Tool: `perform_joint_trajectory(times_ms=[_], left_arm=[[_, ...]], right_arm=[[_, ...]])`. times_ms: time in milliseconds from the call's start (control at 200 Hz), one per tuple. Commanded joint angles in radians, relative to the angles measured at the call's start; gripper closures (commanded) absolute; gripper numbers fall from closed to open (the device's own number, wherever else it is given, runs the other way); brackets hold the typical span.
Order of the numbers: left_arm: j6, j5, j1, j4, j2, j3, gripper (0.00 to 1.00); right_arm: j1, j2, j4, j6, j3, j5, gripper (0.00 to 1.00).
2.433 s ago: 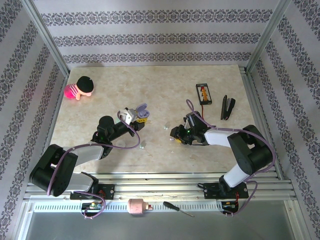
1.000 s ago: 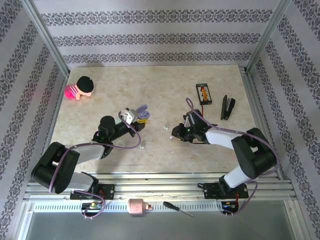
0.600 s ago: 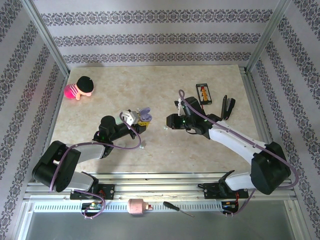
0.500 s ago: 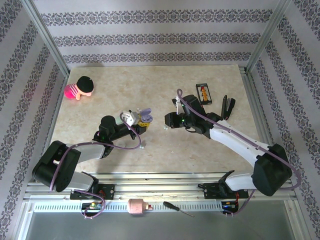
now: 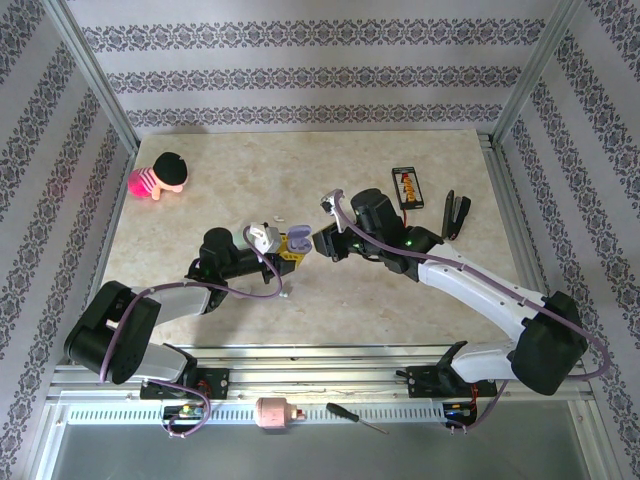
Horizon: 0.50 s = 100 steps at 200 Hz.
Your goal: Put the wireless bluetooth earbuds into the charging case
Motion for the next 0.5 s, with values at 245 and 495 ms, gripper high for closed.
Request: perform_joint_trajectory(times_ms=[245,495], left_arm=[[-0.040,0.084,0.002,0.012,-0.008,0.036,0.78],[-0.065,0.087,0.002,0.026,-0.010,0.038,0.77]], right_arm=[[0.013,0.019,0.043,-0.045,-0.009,-0.030,0.80],[0.013,0.050,0.048,-0.046,-0.025,-0.031,0.81]])
